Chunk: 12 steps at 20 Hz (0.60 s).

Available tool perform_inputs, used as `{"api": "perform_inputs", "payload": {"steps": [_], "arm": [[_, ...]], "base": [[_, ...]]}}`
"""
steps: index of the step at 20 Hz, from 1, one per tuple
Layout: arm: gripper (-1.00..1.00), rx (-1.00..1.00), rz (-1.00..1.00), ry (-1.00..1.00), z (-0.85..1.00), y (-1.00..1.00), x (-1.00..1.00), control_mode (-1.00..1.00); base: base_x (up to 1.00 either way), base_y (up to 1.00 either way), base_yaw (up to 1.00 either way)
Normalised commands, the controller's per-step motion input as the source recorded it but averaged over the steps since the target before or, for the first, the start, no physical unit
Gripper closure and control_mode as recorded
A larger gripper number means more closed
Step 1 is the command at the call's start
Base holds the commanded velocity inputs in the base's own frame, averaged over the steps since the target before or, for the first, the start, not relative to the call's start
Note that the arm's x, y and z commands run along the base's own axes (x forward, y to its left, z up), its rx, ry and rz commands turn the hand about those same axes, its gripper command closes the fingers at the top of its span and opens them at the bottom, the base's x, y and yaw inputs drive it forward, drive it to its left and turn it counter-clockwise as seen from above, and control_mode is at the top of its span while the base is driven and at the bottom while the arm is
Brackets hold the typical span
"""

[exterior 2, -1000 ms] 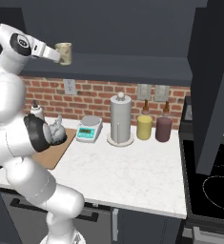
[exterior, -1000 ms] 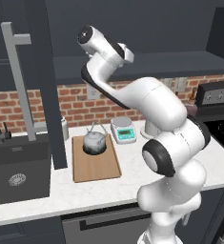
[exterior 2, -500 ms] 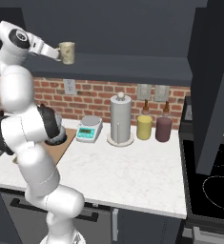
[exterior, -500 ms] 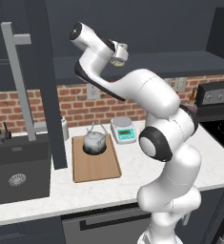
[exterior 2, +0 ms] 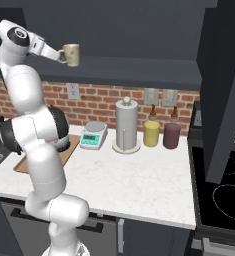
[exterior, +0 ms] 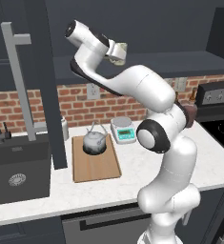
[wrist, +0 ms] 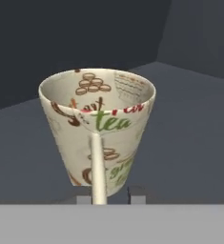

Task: Pick the kettle from the counter and place it on the tray. Then pick the mug from the cabinet and place it on the tray. Then close the cabinet doors.

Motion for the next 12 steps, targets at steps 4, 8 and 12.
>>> {"api": "perform_inputs", "payload": {"steps": [4,8,12], "arm": [[1.0,0.0,-0.06,-0.09,-0.02,-0.25,-0.04,-1.0],[1.0,0.0,-0.01,-0.14,-0.18,-0.3,-0.15,-1.0],[1.0,0.0,0.0,-0.17,-0.24,-0.42,-0.42,-1.0]], "base": [[0.0,0.0,0.0],[0.0,0.0,0.0],[0.0,0.0,0.0]]}}
